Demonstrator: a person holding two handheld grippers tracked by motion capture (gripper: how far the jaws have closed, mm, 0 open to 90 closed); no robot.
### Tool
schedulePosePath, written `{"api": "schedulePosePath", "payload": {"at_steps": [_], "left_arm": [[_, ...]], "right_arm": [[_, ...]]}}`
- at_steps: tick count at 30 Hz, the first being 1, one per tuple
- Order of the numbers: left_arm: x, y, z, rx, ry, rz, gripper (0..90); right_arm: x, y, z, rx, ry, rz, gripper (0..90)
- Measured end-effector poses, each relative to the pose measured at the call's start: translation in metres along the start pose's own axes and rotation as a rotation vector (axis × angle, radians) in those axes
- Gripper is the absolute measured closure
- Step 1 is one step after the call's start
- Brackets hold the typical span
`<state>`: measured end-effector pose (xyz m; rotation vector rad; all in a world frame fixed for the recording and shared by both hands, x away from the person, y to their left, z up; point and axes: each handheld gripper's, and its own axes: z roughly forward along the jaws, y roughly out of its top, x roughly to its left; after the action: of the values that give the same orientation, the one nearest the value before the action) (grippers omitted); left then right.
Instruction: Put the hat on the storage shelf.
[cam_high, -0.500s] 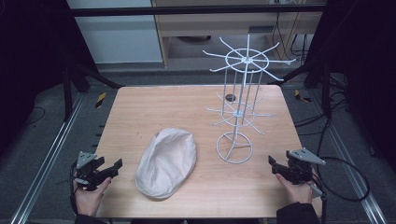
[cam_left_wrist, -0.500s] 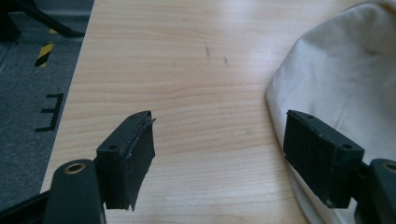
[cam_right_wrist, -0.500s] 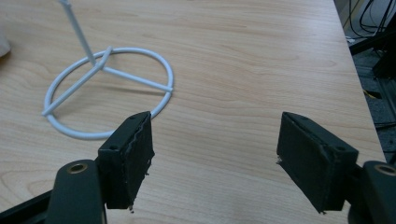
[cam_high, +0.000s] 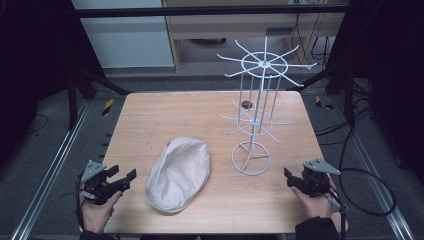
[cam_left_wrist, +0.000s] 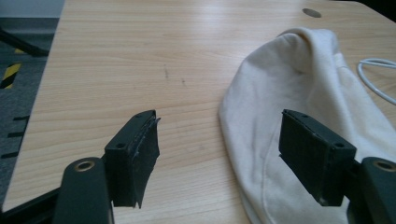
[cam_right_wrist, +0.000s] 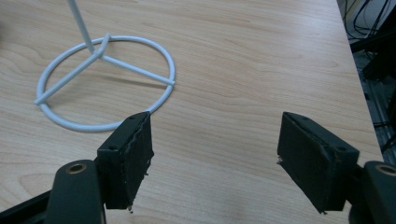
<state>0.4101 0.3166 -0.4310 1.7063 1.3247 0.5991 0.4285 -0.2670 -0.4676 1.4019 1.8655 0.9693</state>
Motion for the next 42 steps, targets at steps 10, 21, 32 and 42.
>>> {"api": "schedulePosePath", "payload": {"at_steps": [10, 21, 32, 42], "left_arm": [[-0.019, 0.015, -0.008, -0.008, -0.038, 0.035, 30.3], [-0.034, 0.031, -0.013, -0.019, -0.073, 0.067, 30.5], [-0.043, 0.045, -0.007, 0.007, -0.09, 0.088, 30.6], [-0.058, 0.058, 0.006, 0.063, -0.083, 0.136, 31.5]], "right_arm": [[0.0, 0.0, 0.001, 0.002, -0.013, -0.009, 25.9], [-0.001, -0.003, 0.002, 0.014, -0.019, -0.014, 25.3], [-0.002, -0.003, 0.001, 0.015, -0.022, -0.01, 25.3], [-0.002, -0.003, 0.001, 0.015, -0.02, -0.012, 26.0]]}}
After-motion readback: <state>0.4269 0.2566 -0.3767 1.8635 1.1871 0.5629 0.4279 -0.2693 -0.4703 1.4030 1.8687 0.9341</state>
